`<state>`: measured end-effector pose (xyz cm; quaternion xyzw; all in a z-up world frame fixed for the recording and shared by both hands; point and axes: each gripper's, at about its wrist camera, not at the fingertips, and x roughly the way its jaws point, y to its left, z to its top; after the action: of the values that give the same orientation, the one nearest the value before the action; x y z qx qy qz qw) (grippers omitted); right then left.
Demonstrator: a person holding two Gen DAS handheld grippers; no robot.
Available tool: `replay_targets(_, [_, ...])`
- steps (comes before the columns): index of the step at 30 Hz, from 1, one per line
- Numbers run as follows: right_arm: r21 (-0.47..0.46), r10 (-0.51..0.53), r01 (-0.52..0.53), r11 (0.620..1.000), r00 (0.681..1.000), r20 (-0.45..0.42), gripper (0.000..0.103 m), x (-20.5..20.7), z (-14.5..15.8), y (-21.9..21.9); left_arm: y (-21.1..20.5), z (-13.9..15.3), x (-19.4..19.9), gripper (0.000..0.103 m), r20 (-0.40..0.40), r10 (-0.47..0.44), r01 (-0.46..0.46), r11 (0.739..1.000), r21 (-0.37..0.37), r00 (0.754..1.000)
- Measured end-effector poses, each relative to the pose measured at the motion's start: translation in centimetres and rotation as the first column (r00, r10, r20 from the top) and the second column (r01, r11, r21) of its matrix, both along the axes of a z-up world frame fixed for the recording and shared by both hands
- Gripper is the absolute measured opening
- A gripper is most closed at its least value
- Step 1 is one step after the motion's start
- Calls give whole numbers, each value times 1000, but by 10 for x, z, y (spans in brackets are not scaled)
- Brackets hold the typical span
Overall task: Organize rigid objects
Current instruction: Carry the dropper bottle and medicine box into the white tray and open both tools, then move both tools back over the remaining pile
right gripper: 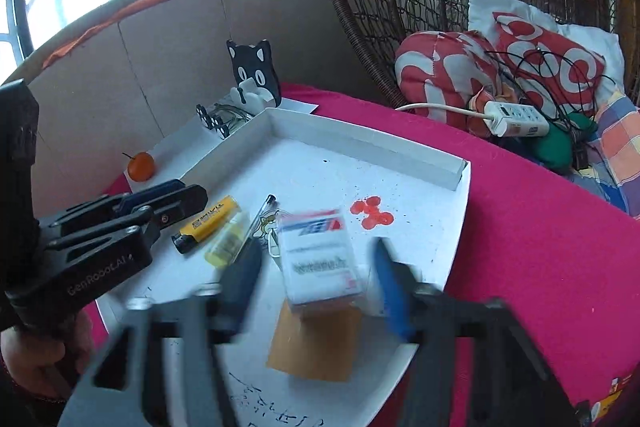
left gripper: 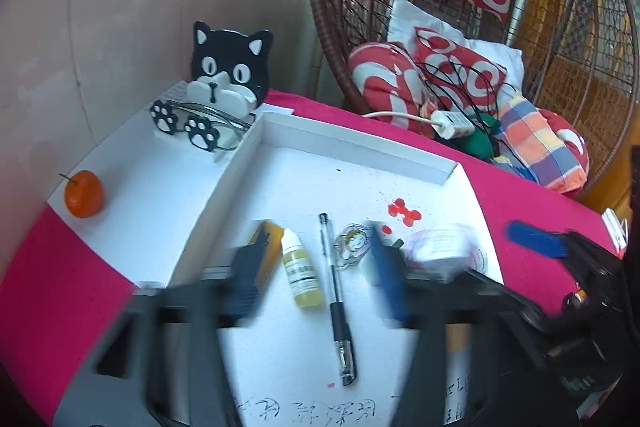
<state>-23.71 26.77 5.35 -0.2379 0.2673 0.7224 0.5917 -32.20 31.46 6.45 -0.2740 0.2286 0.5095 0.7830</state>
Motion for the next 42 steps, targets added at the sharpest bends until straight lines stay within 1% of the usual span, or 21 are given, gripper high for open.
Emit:
replay_targets(1, [22, -6, 6, 1000, 1000, 6, 103, 1, 2, -3, -3, 2, -2, 93, 2, 15, -15, 1000, 10, 1000])
replay_targets(3, [66, -17, 14, 998, 999, 31, 103, 2, 8, -11, -7, 6, -7, 101, -8, 66, -65, 997, 38, 998])
replay_targets(4, [85, -25, 21, 996, 999, 45, 103, 2, 12, -16, -7, 6, -9, 103, -12, 82, -81, 996, 43, 997])
replay_targets(6, [118, -41, 33, 992, 997, 59, 103, 5, 19, -26, -13, 10, -14, 103, -5, 104, -104, 993, 60, 995])
replay_targets(9, [155, -59, 51, 987, 997, 52, 103, 9, 26, -42, -19, 14, -17, 103, -10, 113, -112, 991, 76, 994])
replay_targets(12, [159, -73, 66, 985, 997, 36, 103, 13, 29, -53, -25, 17, -14, 103, -17, 109, -107, 990, 92, 994])
replay_targets(17, [163, -79, 76, 984, 997, 15, 103, 18, 32, -68, -34, 24, -5, 103, -15, 82, -80, 991, 105, 997])
replay_targets(24, [209, -116, 121, 971, 993, -34, 103, 35, 47, -89, -52, 37, 5, 103, -18, 36, -33, 990, 138, 999])
replay_targets(29, [242, -150, 166, 956, 985, -82, 103, 52, 56, -105, -68, 38, 23, 103, -36, -37, 42, 988, 148, 999])
replay_targets(32, [279, -184, 210, 937, 976, -115, 103, 66, 64, -120, -76, 38, 35, 103, -52, -84, 91, 984, 156, 995])
replay_targets(34, [325, -216, 249, 912, 967, -134, 103, 77, 73, -134, -83, 40, 44, 103, -59, -115, 123, 977, 171, 992])
replay_targets(36, [381, -261, 300, 875, 953, -151, 103, 89, 83, -149, -89, 45, 50, 103, -61, -132, 142, 968, 206, 989])
replay_targets(39, [496, -315, 369, 786, 929, -193, 103, 115, 101, -180, -101, 54, 54, 103, -47, -163, 169, 946, 276, 986])
replay_targets(41, [521, -301, 381, 763, 924, -234, 103, 132, 107, -193, -106, 60, 57, 103, -31, -192, 192, 935, 299, 981])
replay_targets(42, [516, -295, 388, 763, 921, -257, 103, 142, 108, -197, -106, 61, 58, 103, -24, -204, 201, 933, 298, 979])
